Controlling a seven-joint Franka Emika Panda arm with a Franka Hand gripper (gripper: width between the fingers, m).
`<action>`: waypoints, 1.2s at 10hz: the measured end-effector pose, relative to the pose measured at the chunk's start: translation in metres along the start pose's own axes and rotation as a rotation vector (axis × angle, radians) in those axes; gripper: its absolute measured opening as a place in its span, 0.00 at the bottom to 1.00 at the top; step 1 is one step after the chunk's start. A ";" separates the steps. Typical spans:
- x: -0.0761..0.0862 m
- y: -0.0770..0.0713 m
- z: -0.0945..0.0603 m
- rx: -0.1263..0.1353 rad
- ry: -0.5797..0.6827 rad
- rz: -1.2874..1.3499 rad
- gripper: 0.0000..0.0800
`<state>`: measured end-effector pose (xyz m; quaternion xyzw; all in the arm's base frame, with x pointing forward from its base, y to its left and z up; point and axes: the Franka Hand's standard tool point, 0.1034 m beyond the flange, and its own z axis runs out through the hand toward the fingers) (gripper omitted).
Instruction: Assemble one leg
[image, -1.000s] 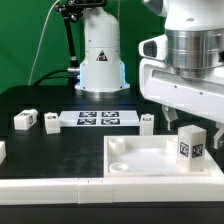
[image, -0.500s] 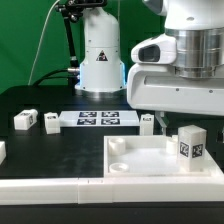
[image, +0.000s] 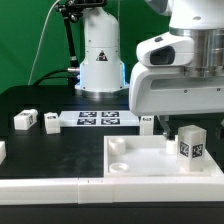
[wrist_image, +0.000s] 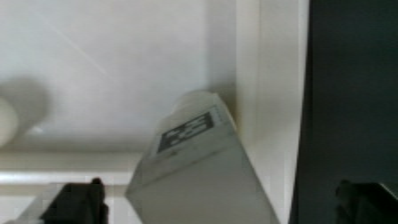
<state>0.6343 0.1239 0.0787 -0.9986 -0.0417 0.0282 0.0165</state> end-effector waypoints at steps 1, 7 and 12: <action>0.000 0.002 0.000 -0.003 0.000 -0.082 0.81; 0.001 0.005 0.000 -0.008 0.001 -0.124 0.36; 0.001 0.004 0.001 0.008 0.007 0.277 0.36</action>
Offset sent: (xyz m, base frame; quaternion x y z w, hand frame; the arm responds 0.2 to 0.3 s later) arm 0.0000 0.0000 0.0000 0.0000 0.0000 0.0000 1.0000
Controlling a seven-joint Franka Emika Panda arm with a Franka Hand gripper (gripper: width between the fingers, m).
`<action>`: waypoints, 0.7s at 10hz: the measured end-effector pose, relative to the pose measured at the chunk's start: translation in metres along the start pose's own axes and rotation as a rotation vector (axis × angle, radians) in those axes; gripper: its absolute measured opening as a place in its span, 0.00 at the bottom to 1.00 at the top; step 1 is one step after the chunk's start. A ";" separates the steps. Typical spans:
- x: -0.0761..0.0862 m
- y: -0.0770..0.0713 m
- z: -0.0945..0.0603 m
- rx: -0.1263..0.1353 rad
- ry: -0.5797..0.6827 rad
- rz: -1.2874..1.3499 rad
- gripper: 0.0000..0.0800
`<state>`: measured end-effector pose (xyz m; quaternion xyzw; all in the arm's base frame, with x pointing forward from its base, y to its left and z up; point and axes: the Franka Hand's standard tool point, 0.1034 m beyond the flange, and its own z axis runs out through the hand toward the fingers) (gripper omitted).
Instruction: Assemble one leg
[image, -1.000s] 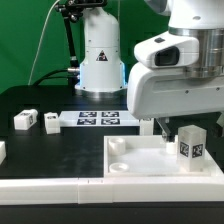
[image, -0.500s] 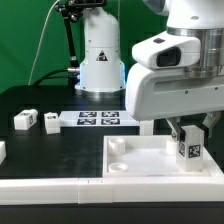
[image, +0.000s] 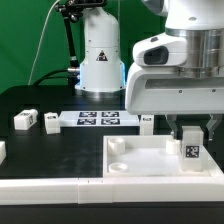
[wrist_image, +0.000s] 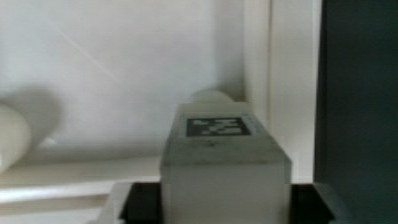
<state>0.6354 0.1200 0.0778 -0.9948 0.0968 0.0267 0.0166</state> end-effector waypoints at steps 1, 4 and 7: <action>0.000 0.000 0.000 0.014 0.012 0.124 0.36; -0.001 0.000 0.000 0.044 0.034 0.576 0.36; 0.000 0.000 0.000 0.052 0.030 0.892 0.36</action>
Offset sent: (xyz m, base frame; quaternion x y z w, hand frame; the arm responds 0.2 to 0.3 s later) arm -0.0091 0.0019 -0.0018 0.0070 0.0230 0.3260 0.9451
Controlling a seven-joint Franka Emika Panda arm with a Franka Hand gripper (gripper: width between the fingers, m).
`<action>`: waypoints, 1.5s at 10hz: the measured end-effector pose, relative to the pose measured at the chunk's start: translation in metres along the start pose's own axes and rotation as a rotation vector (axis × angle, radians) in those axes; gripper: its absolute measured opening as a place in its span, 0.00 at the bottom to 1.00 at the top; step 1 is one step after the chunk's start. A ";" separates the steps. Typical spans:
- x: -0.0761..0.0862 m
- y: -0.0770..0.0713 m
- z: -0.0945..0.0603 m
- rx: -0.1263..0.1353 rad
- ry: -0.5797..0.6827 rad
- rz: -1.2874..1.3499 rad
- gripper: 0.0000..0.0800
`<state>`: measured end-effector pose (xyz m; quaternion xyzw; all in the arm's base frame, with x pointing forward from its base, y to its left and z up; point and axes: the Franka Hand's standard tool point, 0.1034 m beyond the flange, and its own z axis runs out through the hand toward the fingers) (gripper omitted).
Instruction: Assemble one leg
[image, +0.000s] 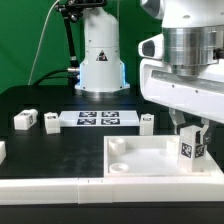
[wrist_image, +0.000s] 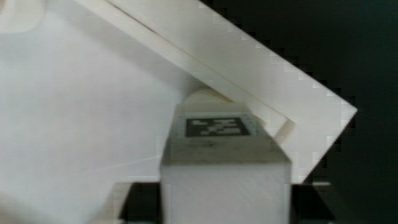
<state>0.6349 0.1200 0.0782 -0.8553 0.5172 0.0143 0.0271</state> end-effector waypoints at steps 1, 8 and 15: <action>0.000 0.000 0.000 0.000 0.000 0.059 0.36; 0.002 0.000 0.000 -0.001 0.003 -0.362 0.81; 0.004 -0.002 0.002 0.004 0.016 -1.013 0.81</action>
Offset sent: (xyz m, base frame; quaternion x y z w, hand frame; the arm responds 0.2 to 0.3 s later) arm 0.0000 0.0000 0.0000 0.0000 0.0000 -0.0799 0.9968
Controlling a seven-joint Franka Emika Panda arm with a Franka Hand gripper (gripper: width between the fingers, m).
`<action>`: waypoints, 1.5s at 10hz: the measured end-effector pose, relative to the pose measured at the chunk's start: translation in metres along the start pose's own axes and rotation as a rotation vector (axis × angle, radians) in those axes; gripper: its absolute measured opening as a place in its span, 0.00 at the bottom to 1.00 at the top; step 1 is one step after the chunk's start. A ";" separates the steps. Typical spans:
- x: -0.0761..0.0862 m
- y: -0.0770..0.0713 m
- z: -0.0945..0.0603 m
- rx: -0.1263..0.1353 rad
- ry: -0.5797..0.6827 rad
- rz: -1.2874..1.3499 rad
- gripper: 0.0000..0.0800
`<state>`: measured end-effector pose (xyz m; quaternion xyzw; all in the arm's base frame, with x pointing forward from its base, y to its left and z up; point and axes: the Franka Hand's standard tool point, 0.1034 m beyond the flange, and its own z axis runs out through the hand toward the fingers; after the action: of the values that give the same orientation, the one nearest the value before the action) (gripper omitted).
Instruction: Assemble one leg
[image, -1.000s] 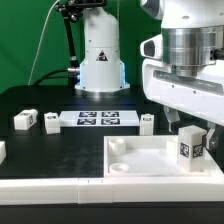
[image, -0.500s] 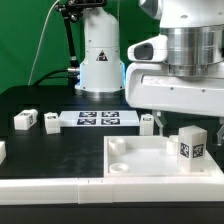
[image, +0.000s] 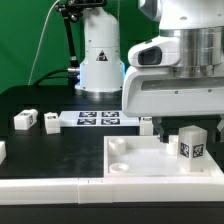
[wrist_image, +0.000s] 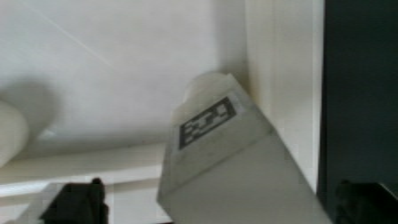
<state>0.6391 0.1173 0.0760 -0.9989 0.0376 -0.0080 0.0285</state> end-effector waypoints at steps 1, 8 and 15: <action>0.000 0.001 0.000 -0.003 0.000 -0.086 0.81; 0.001 0.004 0.000 -0.016 0.000 -0.268 0.36; 0.000 0.003 0.001 -0.011 0.003 0.323 0.36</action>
Offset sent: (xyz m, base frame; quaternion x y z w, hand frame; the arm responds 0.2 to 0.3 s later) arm 0.0000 0.0000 0.0000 0.0000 0.0000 -0.2377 0.9713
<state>0.6387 0.1146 0.0752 -0.9800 0.1976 -0.0045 0.0239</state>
